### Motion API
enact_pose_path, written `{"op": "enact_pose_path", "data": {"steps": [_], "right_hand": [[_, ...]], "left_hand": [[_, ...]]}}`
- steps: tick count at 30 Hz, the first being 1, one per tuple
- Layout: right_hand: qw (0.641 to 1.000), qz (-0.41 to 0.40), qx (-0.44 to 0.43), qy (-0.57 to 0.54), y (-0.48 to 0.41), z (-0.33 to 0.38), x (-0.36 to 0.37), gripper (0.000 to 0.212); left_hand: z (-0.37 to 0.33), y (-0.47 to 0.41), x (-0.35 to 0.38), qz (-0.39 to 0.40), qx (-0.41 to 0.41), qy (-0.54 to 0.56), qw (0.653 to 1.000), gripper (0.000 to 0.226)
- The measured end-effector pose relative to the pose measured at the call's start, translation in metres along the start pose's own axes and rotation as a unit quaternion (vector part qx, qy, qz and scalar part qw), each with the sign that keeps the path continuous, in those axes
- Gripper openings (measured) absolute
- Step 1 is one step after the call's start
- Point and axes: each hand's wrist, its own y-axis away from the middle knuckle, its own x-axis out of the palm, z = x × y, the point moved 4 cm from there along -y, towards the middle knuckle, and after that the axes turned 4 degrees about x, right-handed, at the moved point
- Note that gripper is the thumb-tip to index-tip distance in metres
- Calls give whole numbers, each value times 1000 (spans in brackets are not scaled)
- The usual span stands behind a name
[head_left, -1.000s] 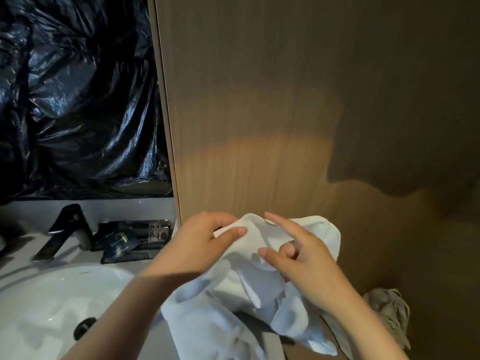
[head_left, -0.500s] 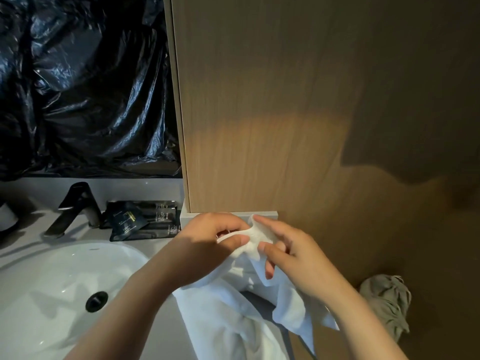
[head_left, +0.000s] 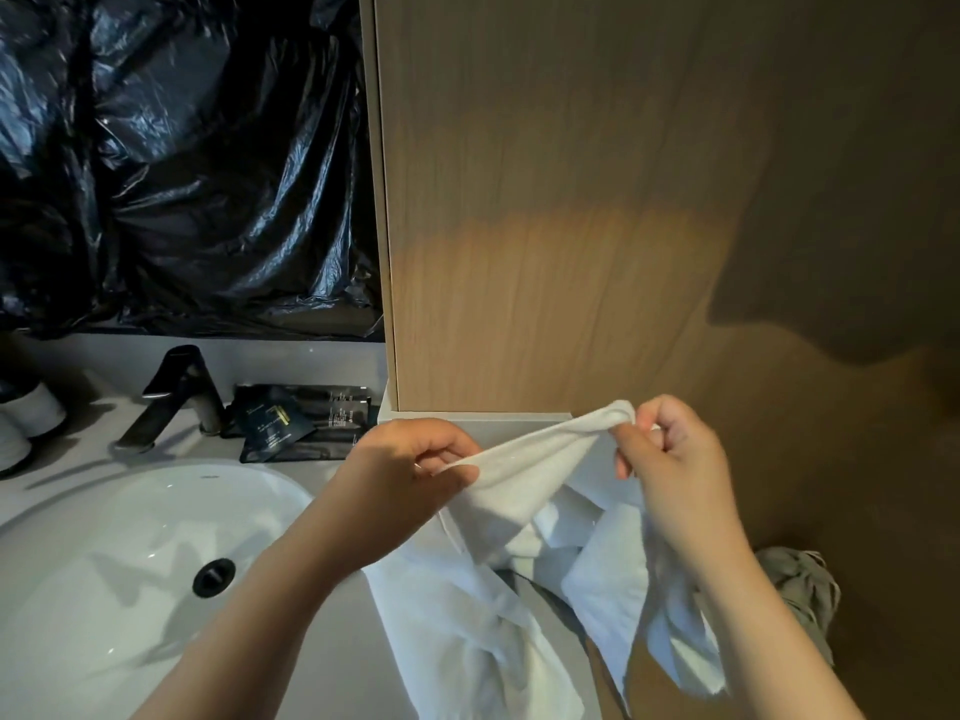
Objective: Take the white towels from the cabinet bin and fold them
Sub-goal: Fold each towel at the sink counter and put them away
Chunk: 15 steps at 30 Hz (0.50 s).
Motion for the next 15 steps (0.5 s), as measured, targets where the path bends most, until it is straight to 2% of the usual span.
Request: {"op": "enact_pose_path", "data": {"steps": [3,6,8,10,12,15], "right_hand": [[999,6,38,-9,-2,-6,1,21],[990,68,93,-78,3,-6,9,7],[968,115,145,-169,7,-7,12,18],[951,147,171,-214,9,-9,10,31],[950,162,156,-218,11,-7,8,37],[977,106,94,-158,12,-8,5,38]], "left_hand": [[0,3,2,-53,12,5,998,9],[-3,4,8,-70,-20,100,992,18],[-5,3,8,-94,-57,160,981,18],[-6,1,9,-127,-90,216,964,7],[-8,-2,10,-126,-121,306,936,3],[-5,-3,15,-69,-147,397,903,28]]}}
